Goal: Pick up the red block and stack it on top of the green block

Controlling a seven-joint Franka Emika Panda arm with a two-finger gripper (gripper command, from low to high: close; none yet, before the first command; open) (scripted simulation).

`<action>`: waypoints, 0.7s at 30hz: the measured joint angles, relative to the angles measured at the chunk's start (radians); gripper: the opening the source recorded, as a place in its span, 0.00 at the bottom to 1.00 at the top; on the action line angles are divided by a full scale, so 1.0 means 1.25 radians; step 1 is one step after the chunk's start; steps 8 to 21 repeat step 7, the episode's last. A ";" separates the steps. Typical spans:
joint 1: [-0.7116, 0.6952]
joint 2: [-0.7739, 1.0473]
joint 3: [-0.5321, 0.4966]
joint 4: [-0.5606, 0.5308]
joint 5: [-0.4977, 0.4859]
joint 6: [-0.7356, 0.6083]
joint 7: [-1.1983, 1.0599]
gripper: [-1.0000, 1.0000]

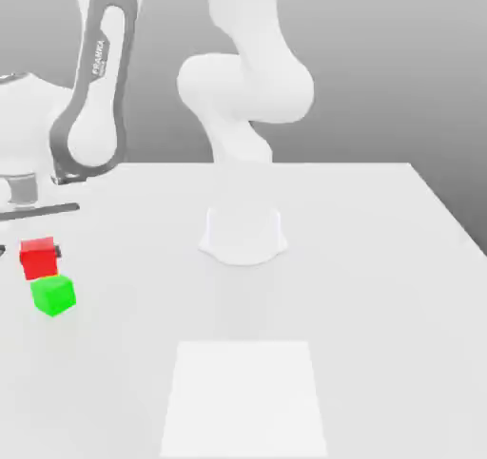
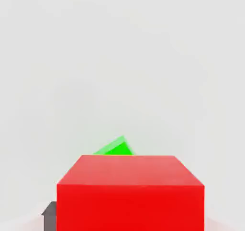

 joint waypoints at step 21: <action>-0.020 0.055 0.038 0.003 0.076 0.033 -0.056 1.00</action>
